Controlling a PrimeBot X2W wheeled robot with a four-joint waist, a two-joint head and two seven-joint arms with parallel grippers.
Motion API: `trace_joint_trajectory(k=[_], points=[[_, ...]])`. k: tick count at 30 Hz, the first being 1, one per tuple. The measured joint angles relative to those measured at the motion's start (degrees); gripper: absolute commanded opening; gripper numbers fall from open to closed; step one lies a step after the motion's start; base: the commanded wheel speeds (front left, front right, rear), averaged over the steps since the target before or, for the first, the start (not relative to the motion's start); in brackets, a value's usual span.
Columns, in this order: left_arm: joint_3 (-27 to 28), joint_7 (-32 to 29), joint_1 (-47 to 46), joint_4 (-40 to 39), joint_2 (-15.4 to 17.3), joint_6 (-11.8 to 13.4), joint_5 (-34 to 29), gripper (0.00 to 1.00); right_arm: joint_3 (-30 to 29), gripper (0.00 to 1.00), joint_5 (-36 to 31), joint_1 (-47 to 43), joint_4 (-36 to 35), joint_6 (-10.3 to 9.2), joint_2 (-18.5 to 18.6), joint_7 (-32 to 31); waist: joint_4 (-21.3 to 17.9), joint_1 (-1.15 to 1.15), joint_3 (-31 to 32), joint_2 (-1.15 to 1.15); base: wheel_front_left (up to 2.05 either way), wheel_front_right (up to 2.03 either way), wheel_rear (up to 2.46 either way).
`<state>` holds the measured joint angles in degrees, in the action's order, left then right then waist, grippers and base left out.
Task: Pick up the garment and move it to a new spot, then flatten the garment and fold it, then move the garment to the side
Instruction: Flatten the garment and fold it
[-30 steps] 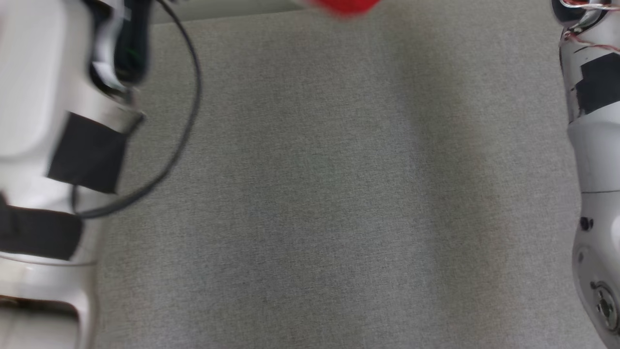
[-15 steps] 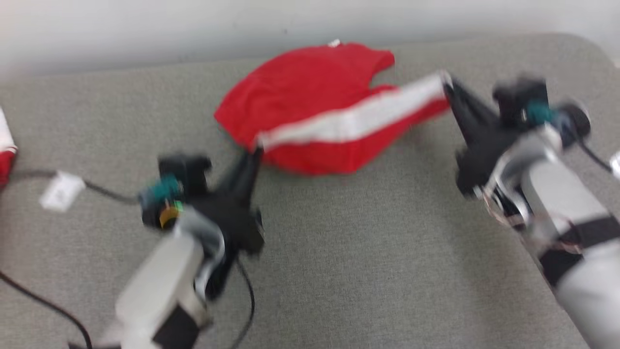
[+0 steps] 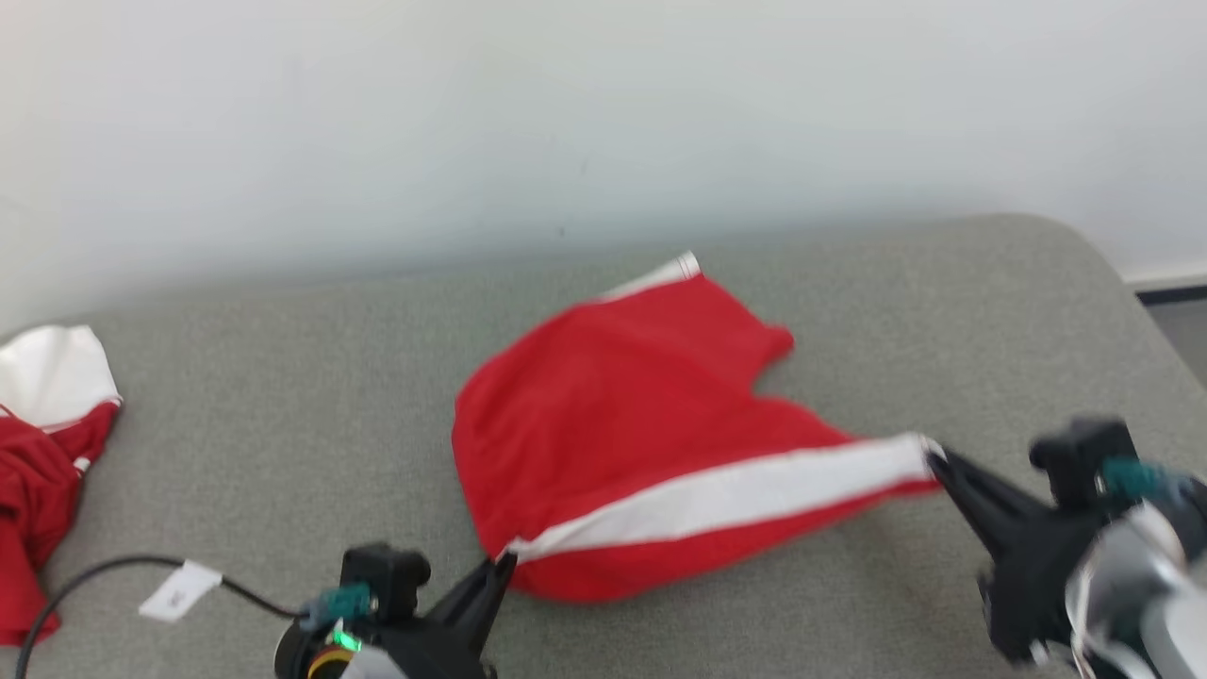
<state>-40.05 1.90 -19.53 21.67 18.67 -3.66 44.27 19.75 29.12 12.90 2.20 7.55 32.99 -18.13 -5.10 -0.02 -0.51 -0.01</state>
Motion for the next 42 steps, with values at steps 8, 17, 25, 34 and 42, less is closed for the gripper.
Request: trace_joint_trajectory(k=[8,17,25,34,42], points=[[0.66,-1.77,8.76,-12.38,4.11,5.60,0.83,0.00,-13.01,0.00,-6.82,-18.14,-21.54,0.00,-4.90,-12.74,-0.30,0.00,3.26,0.00,0.00,0.00,0.00],[1.74,0.13,5.42,-13.19,0.88,6.68,0.92,0.00,-8.98,0.00,-7.59,-11.39,-16.11,0.00,-1.74,-14.99,0.44,0.02,2.01,0.01,0.00,0.00,0.00],[3.28,2.53,-3.23,-5.02,-3.96,6.45,0.75,0.00,1.03,0.00,-6.73,6.77,-0.44,0.00,1.59,-8.13,2.00,0.03,-1.47,0.01,0.00,0.00,0.00],[3.36,3.34,-13.55,7.83,-9.96,5.03,0.80,0.00,12.04,0.00,-8.04,25.03,19.42,0.00,1.49,-0.94,4.89,0.04,-6.63,0.02,0.00,0.00,0.00],[3.68,4.44,-19.62,15.29,-13.03,5.20,0.88,0.00,17.44,0.00,-8.11,35.60,31.52,0.00,-1.19,4.34,7.01,0.04,-10.02,0.02,0.00,0.00,0.00]])
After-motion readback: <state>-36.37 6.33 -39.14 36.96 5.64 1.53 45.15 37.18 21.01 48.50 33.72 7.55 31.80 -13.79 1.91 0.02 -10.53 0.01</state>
